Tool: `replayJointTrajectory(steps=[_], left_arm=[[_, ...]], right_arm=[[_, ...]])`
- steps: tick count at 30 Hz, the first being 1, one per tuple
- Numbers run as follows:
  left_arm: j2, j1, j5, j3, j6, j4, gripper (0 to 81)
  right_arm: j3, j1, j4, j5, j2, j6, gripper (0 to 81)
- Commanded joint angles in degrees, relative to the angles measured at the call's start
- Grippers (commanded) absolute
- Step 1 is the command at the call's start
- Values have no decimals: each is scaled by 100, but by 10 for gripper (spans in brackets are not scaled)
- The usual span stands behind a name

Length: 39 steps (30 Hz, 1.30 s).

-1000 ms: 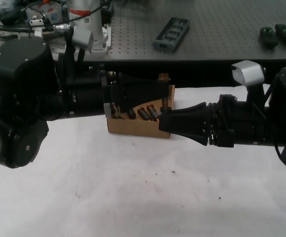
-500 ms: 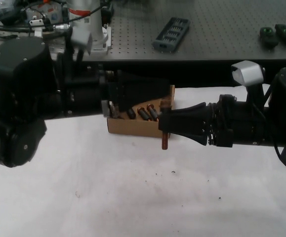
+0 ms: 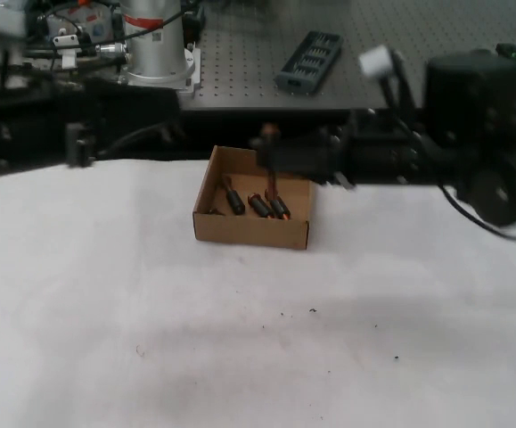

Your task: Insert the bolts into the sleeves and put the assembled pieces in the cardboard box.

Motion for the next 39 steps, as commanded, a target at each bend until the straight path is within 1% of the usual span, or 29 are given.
replayJointTrajectory(steps=[1, 6, 9, 11, 13, 16, 18, 21, 32, 34, 35, 37, 39], left_arm=[[-957, 365, -762, -31, 1561, 2523, 365], [-1835, 609, -2252, -31, 2371, 4880, 316], [-2257, 637, -3057, -31, 2846, 5687, 276], [-2475, 637, -3463, -31, 2918, 6029, 242], [-2680, 637, -3710, -31, 2917, 6338, 201], [-2908, 637, -3814, -31, 2917, 6726, 132], [-3026, 637, -3814, -31, 2917, 6986, 83], [-3190, 637, -3814, -31, 2917, 7270, 8], [-3405, 637, -3814, -31, 2979, 7575, 6], [-3405, 637, -3815, -31, 3040, 7575, 6], [-3405, 637, -3871, -31, 3126, 7575, 6], [-3405, 610, -3927, -31, 3274, 7575, 6], [-3405, 612, -3948, -31, 3304, 7575, 6]], right_arm=[[-189, -43, 160, 40, 100, -90, 51], [-1798, -43, 1272, 470, 1088, -90, 51], [-2627, -43, 1844, 878, 1629, -90, 51], [-3089, -43, 2272, 1204, 1973, -90, 51], [-3536, -43, 2658, 1392, 2276, -90, 51], [-4020, -43, 3217, 1828, 2576, -90, 51], [-4164, -43, 3504, 2175, 2689, -90, 51], [-4189, -31, 3716, 2417, 2749, -90, 51], [-4189, -28, 3861, 2380, 2752, -90, 50], [-4189, -28, 3860, 2143, 2740, -90, 28], [-4189, -28, 3860, 2016, 2735, -90, 1], [-4189, -28, 3874, 1845, 2697, -69, 116], [-4189, -28, 3940, 1901, 2630, 24, 284]])
